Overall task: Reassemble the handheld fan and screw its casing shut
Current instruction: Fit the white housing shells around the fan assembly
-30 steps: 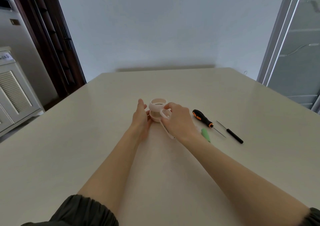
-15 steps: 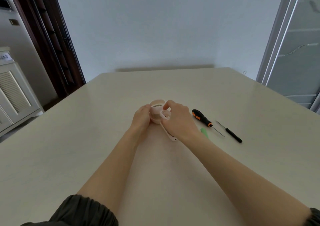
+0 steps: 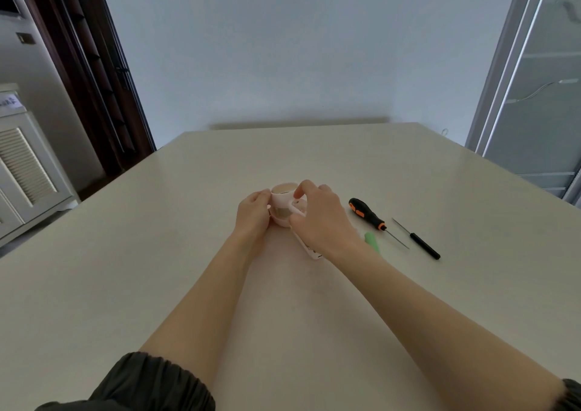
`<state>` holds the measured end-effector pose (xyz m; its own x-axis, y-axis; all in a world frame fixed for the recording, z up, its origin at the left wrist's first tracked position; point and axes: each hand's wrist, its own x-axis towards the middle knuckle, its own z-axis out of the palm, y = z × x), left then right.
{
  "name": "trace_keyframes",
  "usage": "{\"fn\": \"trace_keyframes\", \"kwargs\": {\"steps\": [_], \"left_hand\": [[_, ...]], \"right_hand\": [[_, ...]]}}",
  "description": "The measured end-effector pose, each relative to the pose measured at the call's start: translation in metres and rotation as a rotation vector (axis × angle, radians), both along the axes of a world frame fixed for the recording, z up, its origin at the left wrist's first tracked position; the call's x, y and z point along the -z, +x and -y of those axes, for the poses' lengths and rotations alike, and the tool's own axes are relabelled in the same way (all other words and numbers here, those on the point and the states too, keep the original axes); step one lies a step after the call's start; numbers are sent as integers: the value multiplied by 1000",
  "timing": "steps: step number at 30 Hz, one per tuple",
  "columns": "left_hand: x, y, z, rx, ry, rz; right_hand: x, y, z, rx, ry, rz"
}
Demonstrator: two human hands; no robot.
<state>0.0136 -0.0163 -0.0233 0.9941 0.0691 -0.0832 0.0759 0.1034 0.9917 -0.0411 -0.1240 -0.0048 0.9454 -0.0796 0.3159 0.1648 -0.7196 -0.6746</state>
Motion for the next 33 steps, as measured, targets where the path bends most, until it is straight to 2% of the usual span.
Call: {"fn": "trace_keyframes", "kwargs": {"steps": [13, 21, 33], "left_hand": [[0, 0, -3, -49, -47, 31], [-1, 2, -4, -97, -135, 44], [1, 3, -4, -122, -112, 59]], "right_hand": [[6, 2, 2, -36, -33, 14], [4, 0, 0, -59, 36, 58], [4, -1, 1, -61, 37, 30]]}}
